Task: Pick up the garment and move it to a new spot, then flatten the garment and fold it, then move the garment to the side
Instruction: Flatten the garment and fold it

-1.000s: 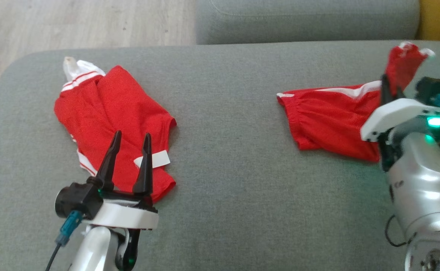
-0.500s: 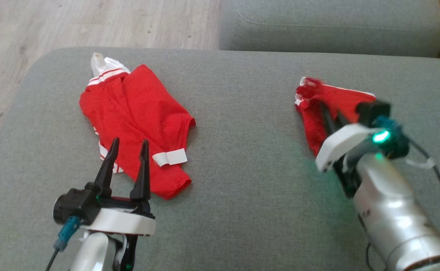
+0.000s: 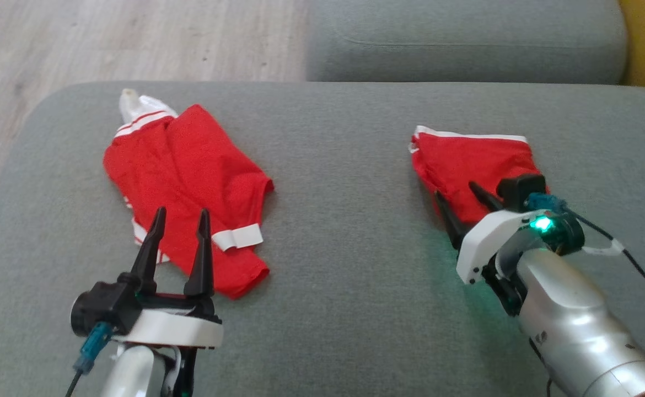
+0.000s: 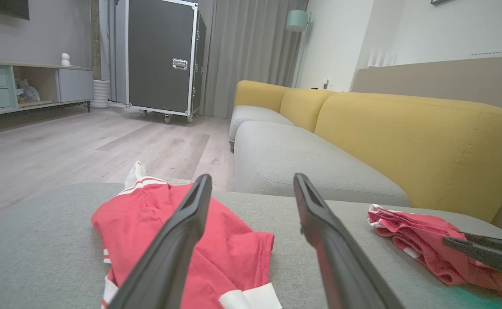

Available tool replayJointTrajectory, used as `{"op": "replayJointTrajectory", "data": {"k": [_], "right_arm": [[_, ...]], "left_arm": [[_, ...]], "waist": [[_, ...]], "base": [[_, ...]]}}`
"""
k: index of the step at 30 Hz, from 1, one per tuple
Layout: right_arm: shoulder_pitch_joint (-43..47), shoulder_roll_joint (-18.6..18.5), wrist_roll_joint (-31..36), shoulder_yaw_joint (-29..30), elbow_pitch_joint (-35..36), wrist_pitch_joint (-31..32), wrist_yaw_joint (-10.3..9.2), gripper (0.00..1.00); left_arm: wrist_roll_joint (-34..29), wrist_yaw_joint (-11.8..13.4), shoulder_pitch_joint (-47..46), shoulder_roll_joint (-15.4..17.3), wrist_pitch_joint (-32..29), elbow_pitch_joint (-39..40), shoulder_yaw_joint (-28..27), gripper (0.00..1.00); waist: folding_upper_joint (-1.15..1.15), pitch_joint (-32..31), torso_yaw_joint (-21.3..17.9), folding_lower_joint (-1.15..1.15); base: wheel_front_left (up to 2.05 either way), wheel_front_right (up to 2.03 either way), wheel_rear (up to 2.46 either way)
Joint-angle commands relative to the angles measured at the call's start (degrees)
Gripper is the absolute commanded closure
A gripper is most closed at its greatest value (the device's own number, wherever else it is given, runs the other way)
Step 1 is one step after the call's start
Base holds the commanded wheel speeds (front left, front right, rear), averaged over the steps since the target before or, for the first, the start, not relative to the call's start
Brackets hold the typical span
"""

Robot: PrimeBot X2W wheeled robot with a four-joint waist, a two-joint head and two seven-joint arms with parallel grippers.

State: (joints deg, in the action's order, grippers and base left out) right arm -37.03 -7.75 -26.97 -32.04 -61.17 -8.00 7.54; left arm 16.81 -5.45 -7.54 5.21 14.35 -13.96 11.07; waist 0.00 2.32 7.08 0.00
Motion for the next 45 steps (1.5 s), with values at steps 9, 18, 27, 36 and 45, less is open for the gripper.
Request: {"op": "replayJointTrajectory", "data": {"k": [9, 18, 27, 36, 45], "right_arm": [[-5.12, -4.94, -1.26, 3.69, 9.45, -6.56, -0.05, 0.0], [4.14, -3.16, 13.78, 23.6, 28.19, -6.98, -0.05, 0.0], [21.85, 4.69, 24.33, 32.4, 40.52, -6.99, -0.05, 0.0], [22.16, 4.86, 22.98, 31.63, 42.74, -6.99, -0.05, 0.0], [11.28, 4.87, 24.69, 33.28, 36.17, -5.41, -0.05, 1.0]], "left_arm": [[0.74, 1.19, -1.22, 1.23, 0.51, 4.72, -3.72, 0.0], [0.29, 1.42, -0.17, 0.29, 0.63, 6.61, -5.03, 0.0], [-0.95, 0.46, 2.61, -0.97, 0.64, 5.93, -6.65, 0.0], [-1.9, -0.45, 2.41, -1.72, 0.64, 5.87, -6.74, 0.0], [-2.08, -1.26, -1.67, -2.08, 0.64, 7.1, -4.39, 0.0]], "waist": [[0.0, -0.86, -5.48, 0.0], [0.0, -1.34, -9.88, 0.0], [0.0, -1.43, -10.37, 0.0], [0.0, -0.62, -8.68, 0.0], [0.0, 7.27, -3.16, 0.0]], "base": [[0.0, 0.0, 0.0], [0.0, 0.0, 0.0], [0.0, 0.0, 0.0], [0.0, 0.0, 0.0], [0.0, 0.0, 0.0]]}}
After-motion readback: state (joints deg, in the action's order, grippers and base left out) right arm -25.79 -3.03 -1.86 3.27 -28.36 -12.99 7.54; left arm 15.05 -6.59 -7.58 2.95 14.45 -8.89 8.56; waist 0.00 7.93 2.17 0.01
